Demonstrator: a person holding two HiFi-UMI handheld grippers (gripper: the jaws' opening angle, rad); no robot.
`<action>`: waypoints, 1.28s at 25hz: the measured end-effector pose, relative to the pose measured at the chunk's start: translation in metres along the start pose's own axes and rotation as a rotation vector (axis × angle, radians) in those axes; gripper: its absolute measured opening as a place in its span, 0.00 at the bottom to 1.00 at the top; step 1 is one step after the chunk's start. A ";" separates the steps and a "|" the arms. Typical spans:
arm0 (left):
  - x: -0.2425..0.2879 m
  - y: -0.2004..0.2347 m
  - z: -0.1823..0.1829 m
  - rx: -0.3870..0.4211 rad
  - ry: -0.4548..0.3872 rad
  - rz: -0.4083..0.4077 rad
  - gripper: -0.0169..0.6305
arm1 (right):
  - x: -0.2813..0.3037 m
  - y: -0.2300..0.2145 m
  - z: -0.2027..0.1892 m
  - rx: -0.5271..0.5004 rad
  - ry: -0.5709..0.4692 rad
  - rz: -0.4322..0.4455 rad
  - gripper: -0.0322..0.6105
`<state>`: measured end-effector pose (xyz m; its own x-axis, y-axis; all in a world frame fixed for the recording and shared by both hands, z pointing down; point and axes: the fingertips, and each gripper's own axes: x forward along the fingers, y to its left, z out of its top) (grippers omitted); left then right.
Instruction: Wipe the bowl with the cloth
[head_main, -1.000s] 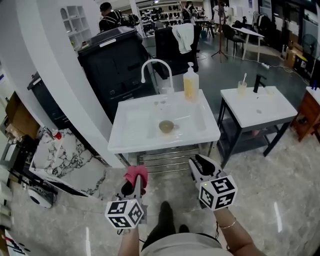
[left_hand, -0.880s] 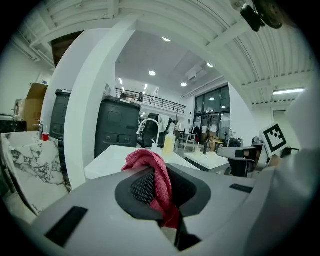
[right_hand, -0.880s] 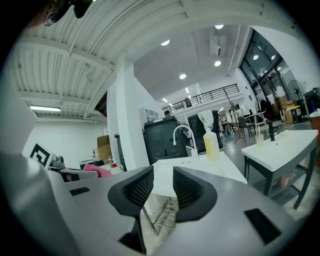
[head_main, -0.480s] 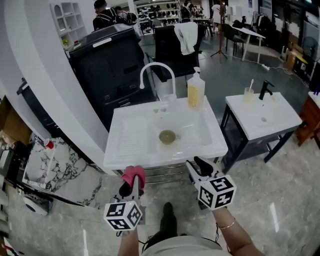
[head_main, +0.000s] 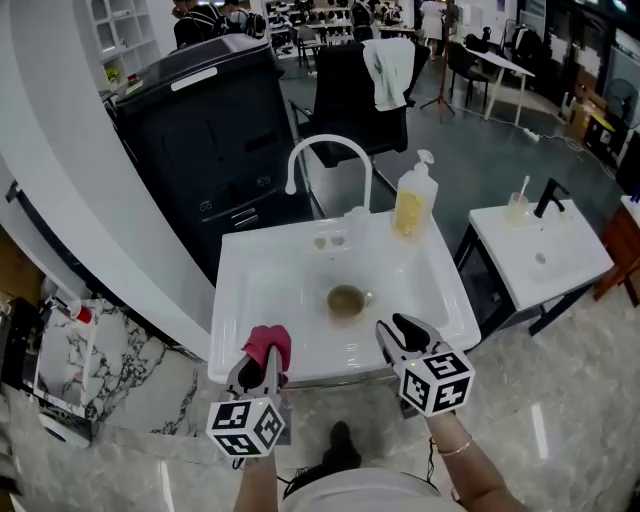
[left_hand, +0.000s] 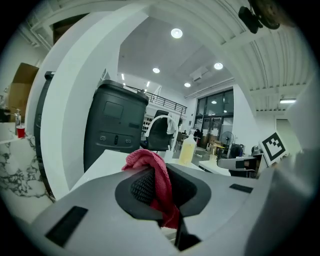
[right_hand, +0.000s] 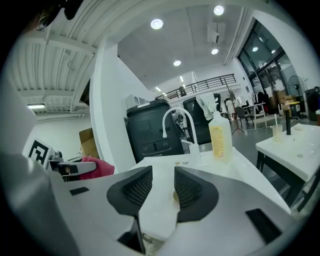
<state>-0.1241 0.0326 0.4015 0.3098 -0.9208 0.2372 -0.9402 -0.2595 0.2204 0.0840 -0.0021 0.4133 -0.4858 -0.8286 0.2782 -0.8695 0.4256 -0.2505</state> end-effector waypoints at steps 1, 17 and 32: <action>0.011 0.007 0.004 0.001 -0.001 -0.005 0.09 | 0.011 -0.003 0.003 0.000 0.002 -0.007 0.25; 0.099 0.065 0.030 -0.032 0.012 -0.091 0.09 | 0.116 -0.034 0.003 0.006 0.069 -0.133 0.25; 0.150 0.084 0.039 -0.040 0.030 -0.053 0.09 | 0.208 -0.099 -0.063 0.039 0.308 -0.147 0.30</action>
<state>-0.1622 -0.1386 0.4188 0.3640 -0.8966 0.2521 -0.9161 -0.2958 0.2706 0.0632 -0.1940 0.5539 -0.3644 -0.7287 0.5799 -0.9312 0.2906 -0.2201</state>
